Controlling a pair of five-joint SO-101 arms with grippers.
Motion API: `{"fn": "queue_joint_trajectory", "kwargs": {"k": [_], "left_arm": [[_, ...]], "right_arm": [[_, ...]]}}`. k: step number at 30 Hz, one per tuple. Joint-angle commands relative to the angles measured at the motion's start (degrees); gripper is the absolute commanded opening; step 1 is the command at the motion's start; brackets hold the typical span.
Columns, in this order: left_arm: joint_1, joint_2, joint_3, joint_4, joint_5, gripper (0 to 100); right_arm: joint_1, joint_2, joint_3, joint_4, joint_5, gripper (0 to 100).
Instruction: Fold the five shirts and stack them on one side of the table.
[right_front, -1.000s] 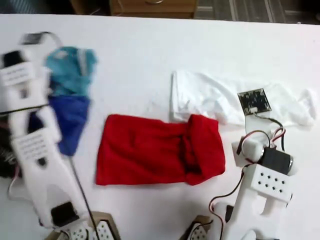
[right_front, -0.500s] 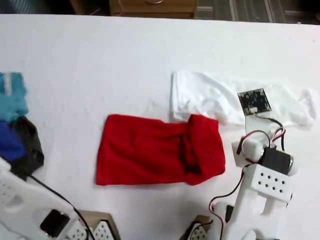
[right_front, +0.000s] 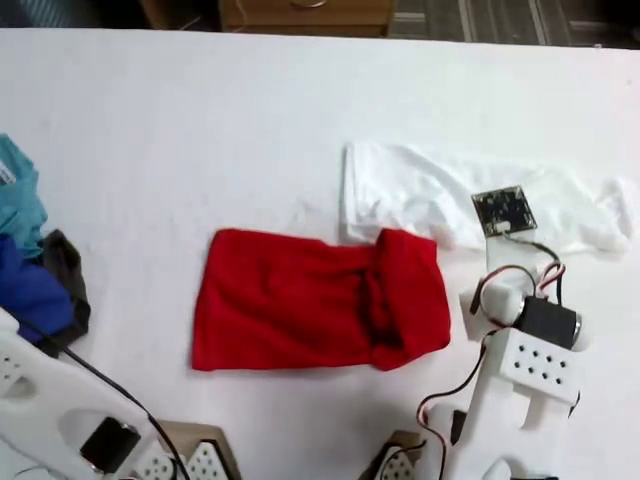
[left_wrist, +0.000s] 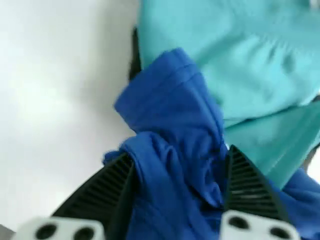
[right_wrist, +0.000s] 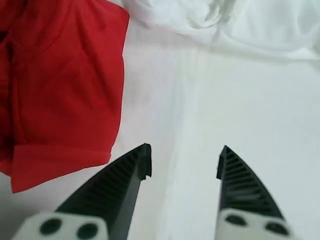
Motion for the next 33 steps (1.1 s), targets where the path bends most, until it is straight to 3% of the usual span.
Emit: {"fn": "queue_joint_trajectory", "kwargs": {"k": [1,8,14,18,21,27,33], "left_arm": [[1.8,-4.3,-8.7,0.4,-0.7,27],[4.7,-5.7,-24.8,0.8,-3.6,27],[8.5,-5.7,-29.3,0.9,-5.3,27],[10.9,-5.5,-19.4,1.0,-19.7,27],[10.8,-5.6,-8.5,0.8,-25.6,27],[9.2,-5.1,9.5,0.4,-22.2,27],[3.3,-5.1,14.2,0.5,-24.2,27]], "right_arm": [[0.7,-0.2,0.7,0.8,0.5,20.9],[0.7,-0.2,1.3,0.9,0.5,20.9],[0.7,-0.2,1.3,1.4,0.5,20.9],[0.8,-0.2,1.3,2.2,0.5,20.9],[2.0,-0.2,1.3,2.0,0.5,20.9],[1.7,-0.2,1.2,1.9,0.6,21.0],[1.7,-0.2,1.0,1.5,0.8,21.1]]}}
